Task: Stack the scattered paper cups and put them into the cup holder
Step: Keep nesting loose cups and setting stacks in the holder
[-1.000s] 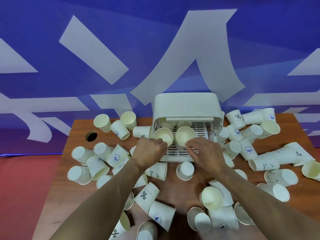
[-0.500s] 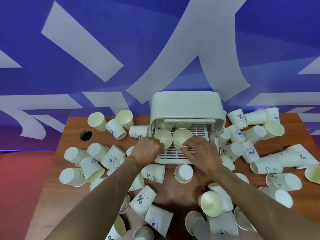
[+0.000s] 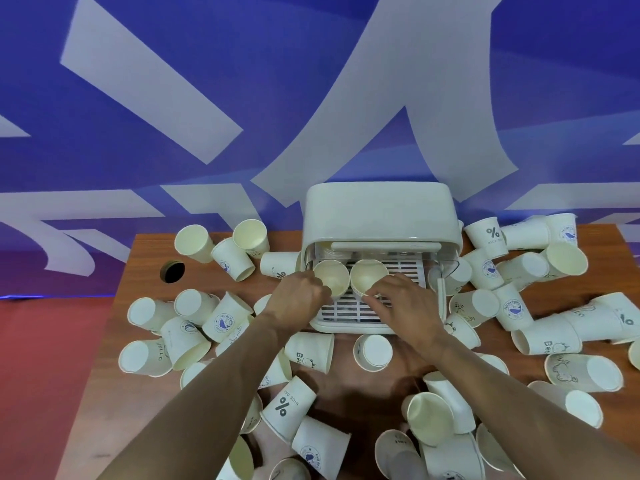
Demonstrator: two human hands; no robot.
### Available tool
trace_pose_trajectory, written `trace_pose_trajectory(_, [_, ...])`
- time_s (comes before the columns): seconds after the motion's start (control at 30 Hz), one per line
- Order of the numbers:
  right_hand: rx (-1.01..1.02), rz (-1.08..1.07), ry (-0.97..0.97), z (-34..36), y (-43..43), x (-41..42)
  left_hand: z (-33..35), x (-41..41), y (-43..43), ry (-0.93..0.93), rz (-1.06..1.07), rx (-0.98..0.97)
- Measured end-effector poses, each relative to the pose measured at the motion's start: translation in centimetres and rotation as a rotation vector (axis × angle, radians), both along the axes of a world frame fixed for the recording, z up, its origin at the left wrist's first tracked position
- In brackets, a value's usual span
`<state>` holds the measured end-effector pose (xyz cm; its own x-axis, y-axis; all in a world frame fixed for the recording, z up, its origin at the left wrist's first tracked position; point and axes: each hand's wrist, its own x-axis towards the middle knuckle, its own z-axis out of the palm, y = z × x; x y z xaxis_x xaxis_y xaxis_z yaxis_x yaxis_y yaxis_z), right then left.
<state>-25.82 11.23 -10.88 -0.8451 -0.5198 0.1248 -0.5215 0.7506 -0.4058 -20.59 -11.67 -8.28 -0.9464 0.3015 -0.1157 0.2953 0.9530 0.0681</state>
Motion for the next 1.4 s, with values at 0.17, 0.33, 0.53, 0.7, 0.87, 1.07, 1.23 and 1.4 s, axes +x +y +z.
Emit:
trace_pose_trajectory(0.17, [0.047, -0.026, -0.125, 0.3, -0.4, -0.6, 0.1, 0.1, 0.1, 0.037, -0.003, 0.022])
trace_pose_trajectory(0.33, [0.128, -0.022, -0.181, 0.2, -0.5, -1.1, 0.1, 0.1, 0.2, 0.029, 0.027, 0.006])
trace_pose_trajectory(0.53, [0.178, 0.022, -0.123, 2.1, -0.1, -0.3, 2.5, 0.5, 0.5, 0.11, 0.021, 0.093])
trace_pose_trajectory(0.7, [0.098, 0.004, -0.055, 6.4, 4.1, 3.4, 5.3, 0.1, 1.5, 0.244, -0.16, 0.206])
trace_pose_trajectory(0.87, [0.281, -0.069, -0.054, 10.7, 13.2, 6.2, 9.3, -3.3, 5.2, 0.204, -0.39, 0.192])
trace_pose_trajectory(1.07, [0.361, -0.387, -0.025, 16.4, 24.5, 7.1, 13.9, -6.6, 14.5, 0.252, -0.524, 0.143])
trace_pose_trajectory(1.23, [0.432, -0.457, -0.061, 17.3, 31.0, 5.7, 15.9, -8.6, 22.5, 0.25, -0.498, 0.065])
trace_pose_trajectory(1.4, [0.423, -0.451, -0.144, 14.8, 36.3, 3.0, 14.1, -10.8, 28.7, 0.179, -0.422, -0.146])
